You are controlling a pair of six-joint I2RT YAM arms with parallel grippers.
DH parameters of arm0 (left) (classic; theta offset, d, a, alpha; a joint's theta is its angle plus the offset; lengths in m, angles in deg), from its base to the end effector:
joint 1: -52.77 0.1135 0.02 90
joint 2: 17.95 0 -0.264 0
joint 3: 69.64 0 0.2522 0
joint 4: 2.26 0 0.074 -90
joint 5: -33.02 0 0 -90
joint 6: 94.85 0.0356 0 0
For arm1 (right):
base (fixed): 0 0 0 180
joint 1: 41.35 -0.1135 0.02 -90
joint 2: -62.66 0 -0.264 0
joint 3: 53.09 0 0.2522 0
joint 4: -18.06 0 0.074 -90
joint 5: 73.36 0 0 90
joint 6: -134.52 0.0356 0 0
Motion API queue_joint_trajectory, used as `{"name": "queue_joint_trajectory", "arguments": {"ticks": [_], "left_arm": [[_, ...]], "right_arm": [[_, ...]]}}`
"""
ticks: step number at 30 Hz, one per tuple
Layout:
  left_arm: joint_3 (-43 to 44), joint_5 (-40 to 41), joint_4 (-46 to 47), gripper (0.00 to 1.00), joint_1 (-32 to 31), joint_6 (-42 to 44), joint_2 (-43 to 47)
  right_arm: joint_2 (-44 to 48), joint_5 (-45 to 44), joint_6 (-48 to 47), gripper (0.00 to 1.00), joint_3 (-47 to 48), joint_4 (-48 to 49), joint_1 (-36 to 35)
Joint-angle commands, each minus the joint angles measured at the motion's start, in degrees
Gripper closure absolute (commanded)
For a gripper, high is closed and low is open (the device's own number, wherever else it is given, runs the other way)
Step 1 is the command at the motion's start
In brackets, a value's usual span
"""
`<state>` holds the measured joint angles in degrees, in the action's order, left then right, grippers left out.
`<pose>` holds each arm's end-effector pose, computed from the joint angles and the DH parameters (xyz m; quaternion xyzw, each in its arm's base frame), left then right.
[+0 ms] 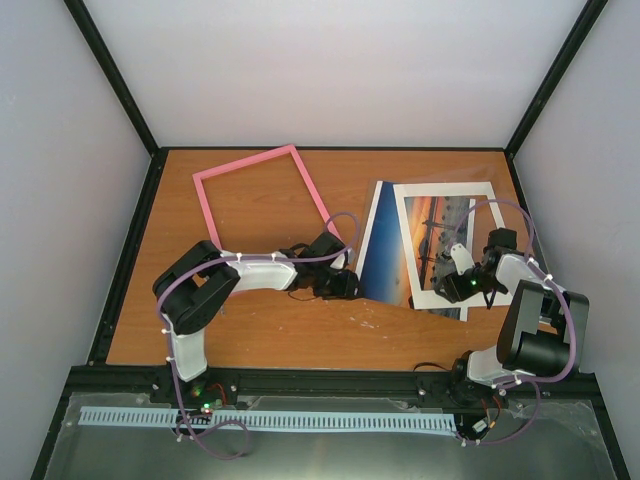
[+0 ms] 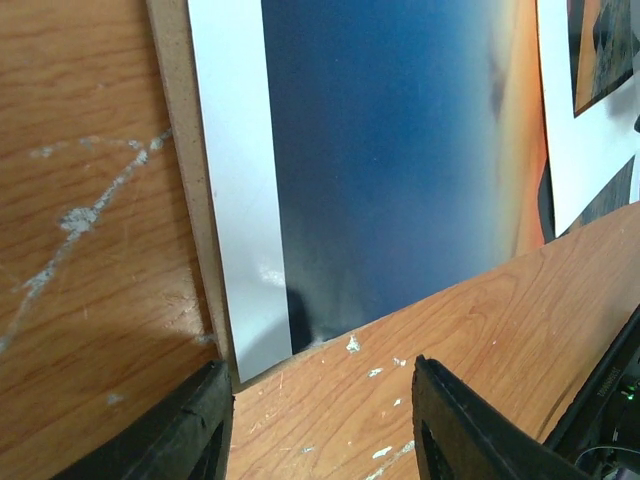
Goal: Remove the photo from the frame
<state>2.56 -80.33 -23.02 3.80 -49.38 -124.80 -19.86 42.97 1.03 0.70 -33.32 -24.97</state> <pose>0.2287 -0.2843 0.1349 0.0963 0.9320 -0.3444 0.0588 0.2203 -0.0483 0.1497 -0.2465 0.9385 0.1548 0.1860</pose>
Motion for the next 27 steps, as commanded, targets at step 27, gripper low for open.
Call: {"name": "queue_joint_trajectory", "arguments": {"ticks": [27], "left_arm": [[3.9,-2.2,2.0,0.51,0.3,0.2,-2.1]], "right_arm": [[-0.7,0.5,0.0,0.4,-0.4,0.3,-0.2]]}}
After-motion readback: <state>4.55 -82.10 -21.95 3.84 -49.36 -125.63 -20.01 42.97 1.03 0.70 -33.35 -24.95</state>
